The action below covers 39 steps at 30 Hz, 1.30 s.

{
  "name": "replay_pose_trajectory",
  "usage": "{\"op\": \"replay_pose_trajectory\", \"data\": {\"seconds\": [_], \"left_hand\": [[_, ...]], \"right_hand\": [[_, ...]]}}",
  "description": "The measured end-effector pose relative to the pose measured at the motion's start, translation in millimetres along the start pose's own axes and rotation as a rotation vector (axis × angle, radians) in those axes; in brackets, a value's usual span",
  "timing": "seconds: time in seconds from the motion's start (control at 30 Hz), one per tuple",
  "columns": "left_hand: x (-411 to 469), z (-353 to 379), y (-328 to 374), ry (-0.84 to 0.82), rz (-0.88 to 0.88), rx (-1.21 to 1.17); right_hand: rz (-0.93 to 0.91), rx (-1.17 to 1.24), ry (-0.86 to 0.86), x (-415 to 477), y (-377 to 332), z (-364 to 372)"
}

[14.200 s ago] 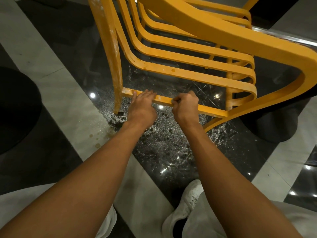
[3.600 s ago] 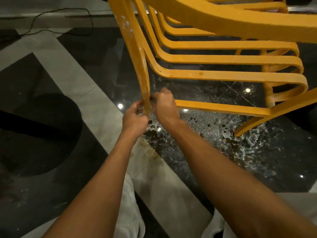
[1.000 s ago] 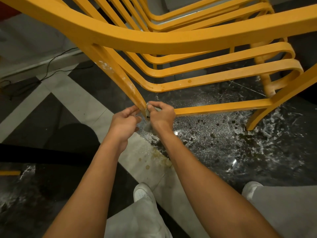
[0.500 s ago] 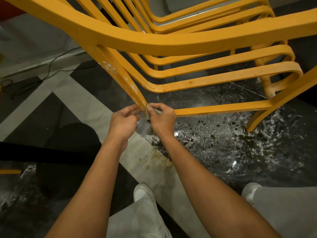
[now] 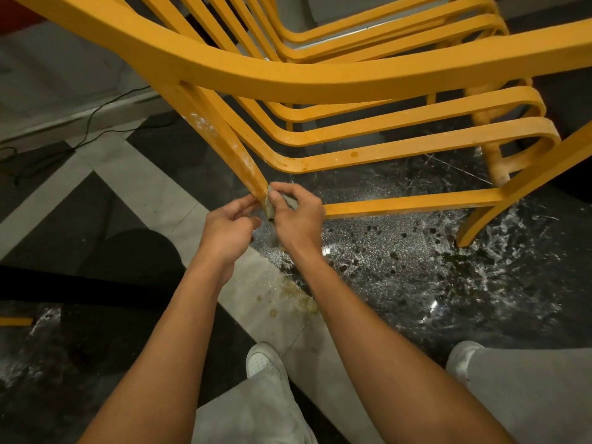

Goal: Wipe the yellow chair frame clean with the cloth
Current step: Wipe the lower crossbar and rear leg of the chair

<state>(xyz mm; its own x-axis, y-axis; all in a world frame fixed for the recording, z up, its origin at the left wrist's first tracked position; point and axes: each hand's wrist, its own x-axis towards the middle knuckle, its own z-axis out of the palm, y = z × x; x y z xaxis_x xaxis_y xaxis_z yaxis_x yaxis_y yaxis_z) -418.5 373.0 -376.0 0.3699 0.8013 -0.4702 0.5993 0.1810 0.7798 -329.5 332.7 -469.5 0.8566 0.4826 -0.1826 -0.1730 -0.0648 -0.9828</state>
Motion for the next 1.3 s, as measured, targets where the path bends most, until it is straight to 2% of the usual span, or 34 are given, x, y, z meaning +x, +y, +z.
{"op": "replay_pose_trajectory", "data": {"seconds": [0.13,0.23,0.5,0.73,0.87,1.1,1.3], "left_hand": [[-0.4,0.3,0.3,-0.005,-0.001,0.001],[-1.3,-0.6,-0.1,-0.019,-0.005,0.008],[1.7,0.4,-1.3,-0.007,-0.001,-0.003],[4.9,-0.5,-1.9,0.0,-0.009,0.0],[5.7,0.2,-2.0,0.003,-0.01,0.002],[0.5,2.4,0.5,-0.003,-0.001,-0.006],[-3.3,1.4,3.8,-0.019,0.004,-0.013]], "right_hand": [[0.166,-0.104,-0.037,12.0,7.3,-5.8],[0.276,-0.072,0.016,20.6,9.3,-17.3],[0.386,0.004,0.103,18.5,17.2,-20.2],[0.359,-0.009,-0.066,8.6,16.0,4.2],[0.29,-0.138,-0.019,7.2,15.7,5.9],[0.083,-0.077,0.058,-2.1,-4.0,3.8],[0.081,-0.119,0.074,-2.7,-3.6,1.0]]}}
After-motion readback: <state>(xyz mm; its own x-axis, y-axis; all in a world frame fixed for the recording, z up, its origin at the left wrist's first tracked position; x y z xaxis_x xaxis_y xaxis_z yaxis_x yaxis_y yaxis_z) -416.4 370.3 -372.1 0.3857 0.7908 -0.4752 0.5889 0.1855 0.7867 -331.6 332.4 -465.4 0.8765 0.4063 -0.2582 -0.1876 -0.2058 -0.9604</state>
